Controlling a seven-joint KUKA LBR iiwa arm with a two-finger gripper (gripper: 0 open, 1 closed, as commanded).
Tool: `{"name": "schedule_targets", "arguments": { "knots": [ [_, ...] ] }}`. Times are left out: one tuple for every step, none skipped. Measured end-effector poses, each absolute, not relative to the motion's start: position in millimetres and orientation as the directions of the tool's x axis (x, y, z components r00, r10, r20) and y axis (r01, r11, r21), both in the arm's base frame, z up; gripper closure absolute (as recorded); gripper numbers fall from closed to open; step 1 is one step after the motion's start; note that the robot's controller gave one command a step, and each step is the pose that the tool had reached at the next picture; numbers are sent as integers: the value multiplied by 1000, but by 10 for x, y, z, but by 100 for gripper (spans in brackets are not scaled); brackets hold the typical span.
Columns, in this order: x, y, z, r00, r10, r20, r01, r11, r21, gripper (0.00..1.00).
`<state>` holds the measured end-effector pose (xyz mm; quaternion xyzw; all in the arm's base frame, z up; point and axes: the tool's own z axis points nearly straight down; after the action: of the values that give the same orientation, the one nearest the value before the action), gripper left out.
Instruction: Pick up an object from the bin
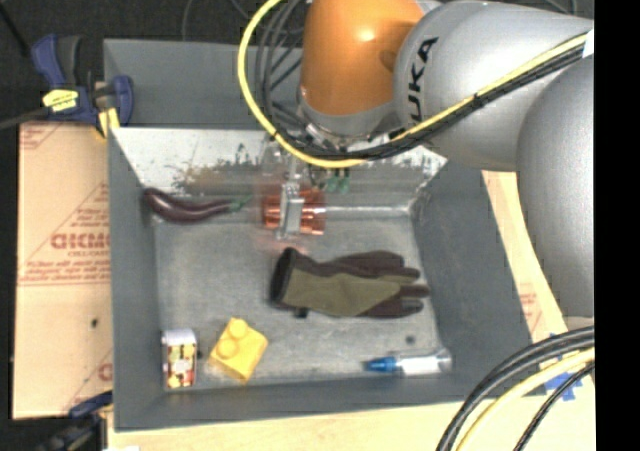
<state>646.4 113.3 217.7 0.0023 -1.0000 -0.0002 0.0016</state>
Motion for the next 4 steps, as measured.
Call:
{"name": "schedule_targets", "arguments": {
  "knots": [
    [6474, 1128, 2231, -1000, -3, -4, -3, 1000, 1, 0],
    [6327, 881, 1763, -1000, -25, -7, -25, 1000, 1, 0],
    [6259, 773, 1497, -1000, 26, -2, 26, 1000, 1, 0],
    [6115, 599, 1269, -999, -43, -13, -43, 999, 2, 0]
  ]
}}
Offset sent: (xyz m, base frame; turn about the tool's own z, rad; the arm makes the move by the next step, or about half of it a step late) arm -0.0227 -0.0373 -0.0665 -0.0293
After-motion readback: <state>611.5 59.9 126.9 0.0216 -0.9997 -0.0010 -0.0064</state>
